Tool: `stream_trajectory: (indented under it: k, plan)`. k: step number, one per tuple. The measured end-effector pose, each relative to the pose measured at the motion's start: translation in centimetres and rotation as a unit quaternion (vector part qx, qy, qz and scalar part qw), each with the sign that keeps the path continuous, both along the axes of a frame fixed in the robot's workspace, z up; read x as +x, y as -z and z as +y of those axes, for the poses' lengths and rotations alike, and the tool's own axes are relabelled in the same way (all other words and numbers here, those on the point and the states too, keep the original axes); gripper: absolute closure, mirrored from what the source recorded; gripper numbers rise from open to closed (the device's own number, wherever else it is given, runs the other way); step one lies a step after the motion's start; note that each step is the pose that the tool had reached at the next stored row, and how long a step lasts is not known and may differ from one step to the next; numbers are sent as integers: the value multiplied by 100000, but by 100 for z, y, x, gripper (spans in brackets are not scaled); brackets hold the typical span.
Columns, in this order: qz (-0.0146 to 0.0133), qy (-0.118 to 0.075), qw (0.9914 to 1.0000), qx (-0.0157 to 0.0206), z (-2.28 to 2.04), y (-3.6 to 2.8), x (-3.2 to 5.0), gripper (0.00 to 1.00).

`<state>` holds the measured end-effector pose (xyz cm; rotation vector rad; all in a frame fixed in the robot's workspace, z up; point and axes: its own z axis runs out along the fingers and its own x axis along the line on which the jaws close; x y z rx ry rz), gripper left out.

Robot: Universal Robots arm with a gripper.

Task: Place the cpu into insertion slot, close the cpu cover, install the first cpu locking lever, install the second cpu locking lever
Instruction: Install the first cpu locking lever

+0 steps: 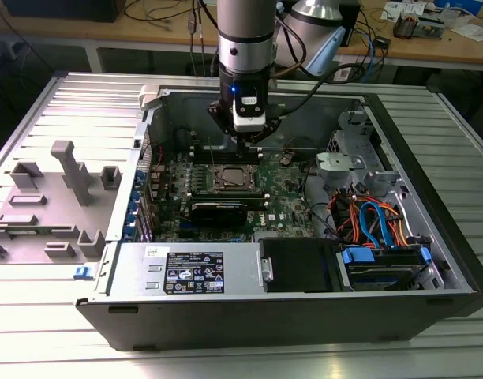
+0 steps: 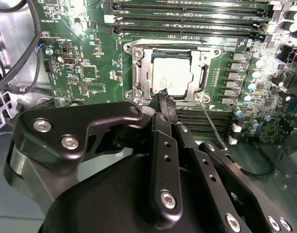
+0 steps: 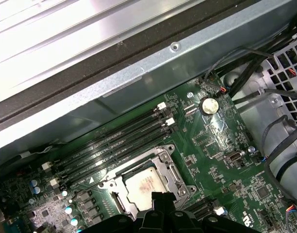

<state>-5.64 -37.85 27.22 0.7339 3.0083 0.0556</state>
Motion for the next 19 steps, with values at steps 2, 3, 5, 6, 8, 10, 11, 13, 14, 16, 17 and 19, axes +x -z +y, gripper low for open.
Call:
stream_trajectory:
  k: [2,3,5,6,8,10,11,13,14,16,17,19]
  plan:
    - [1,-6,100000,7,0,0,-3,89]
    - [-1,-153,100000,8,-3,0,-7,89]
    - [-1,-1406,99990,2,-2,1,-8,89]
    - [-2,-2128,99977,4,-2,3,-8,89]
    - [-5,-4704,99889,7,-2,7,-8,89]
    - [-2,-7392,99726,6,-2,8,-8,89]
    - [-4,-8104,99671,5,-2,8,-9,89]
    - [-5,-8517,99637,36,-3,8,-43,89]
    - [-12,-8599,99630,88,-2,8,-82,89]
    - [-13,-8687,99622,98,-2,8,-152,89]
    - [-10,-9221,99574,99,-2,9,-168,89]
    - [-9,-12205,99252,99,-2,12,-169,89]
